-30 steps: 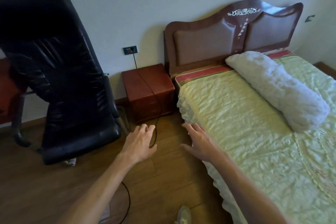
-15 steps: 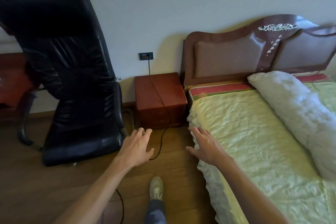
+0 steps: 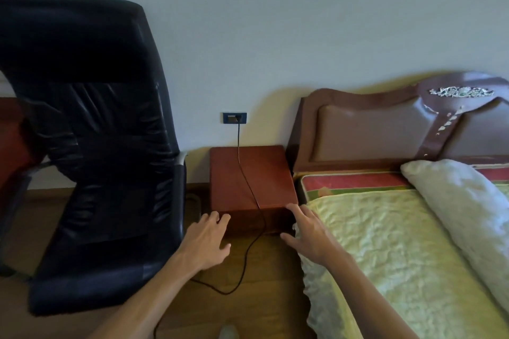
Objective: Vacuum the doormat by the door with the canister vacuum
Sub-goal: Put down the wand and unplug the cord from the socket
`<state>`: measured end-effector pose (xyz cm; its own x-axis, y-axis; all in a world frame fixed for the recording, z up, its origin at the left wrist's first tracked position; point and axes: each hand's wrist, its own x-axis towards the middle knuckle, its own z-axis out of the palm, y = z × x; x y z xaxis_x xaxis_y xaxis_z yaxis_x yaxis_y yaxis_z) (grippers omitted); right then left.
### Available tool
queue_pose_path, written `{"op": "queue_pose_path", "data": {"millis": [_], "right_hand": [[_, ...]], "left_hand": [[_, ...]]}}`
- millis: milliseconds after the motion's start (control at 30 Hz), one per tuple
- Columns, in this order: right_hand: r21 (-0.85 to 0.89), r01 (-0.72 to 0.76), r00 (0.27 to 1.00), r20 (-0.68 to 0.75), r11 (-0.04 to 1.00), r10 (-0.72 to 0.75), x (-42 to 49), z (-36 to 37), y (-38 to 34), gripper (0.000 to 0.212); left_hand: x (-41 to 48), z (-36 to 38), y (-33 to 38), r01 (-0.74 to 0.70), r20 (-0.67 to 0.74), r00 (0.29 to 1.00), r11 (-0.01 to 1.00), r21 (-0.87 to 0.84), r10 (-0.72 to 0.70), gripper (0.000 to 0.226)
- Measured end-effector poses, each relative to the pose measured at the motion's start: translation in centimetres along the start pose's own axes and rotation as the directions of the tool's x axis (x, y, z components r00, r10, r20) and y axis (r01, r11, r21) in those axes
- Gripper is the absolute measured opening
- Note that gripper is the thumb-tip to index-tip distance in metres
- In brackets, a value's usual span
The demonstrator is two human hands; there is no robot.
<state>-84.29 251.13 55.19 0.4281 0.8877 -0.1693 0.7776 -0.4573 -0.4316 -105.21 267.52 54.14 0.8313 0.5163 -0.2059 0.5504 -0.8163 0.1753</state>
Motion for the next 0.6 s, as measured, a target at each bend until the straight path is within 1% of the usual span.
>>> {"op": "queue_pose_path", "data": {"millis": [167,367,500,600], "right_hand": [[-0.012,0.014,1.0,0.007,1.0,-0.014,6.5,-1.2,-0.3,0.071],[-0.073,0.077,0.997,-0.019,0.994,-0.079,15.1,-2.8,0.1,0.07],[-0.078,0.124,0.992,0.006,0.989,-0.124,22.0,-3.9,1.1,0.068],[-0.05,0.144,0.989,0.031,0.988,-0.142,27.5,-4.7,2.5,0.064]], "left_hand": [[4.5,-0.8,-2.9,0.023,0.026,0.999,1.0,-0.001,-0.023,0.072],[11.2,-1.4,-5.4,0.065,0.003,0.998,0.998,-0.016,-0.065,0.071],[16.3,-1.8,-6.5,0.118,0.003,0.993,0.992,-0.039,-0.118,0.069],[20.5,-1.8,-7.1,0.168,0.015,0.986,0.983,-0.071,-0.167,0.067]]}}
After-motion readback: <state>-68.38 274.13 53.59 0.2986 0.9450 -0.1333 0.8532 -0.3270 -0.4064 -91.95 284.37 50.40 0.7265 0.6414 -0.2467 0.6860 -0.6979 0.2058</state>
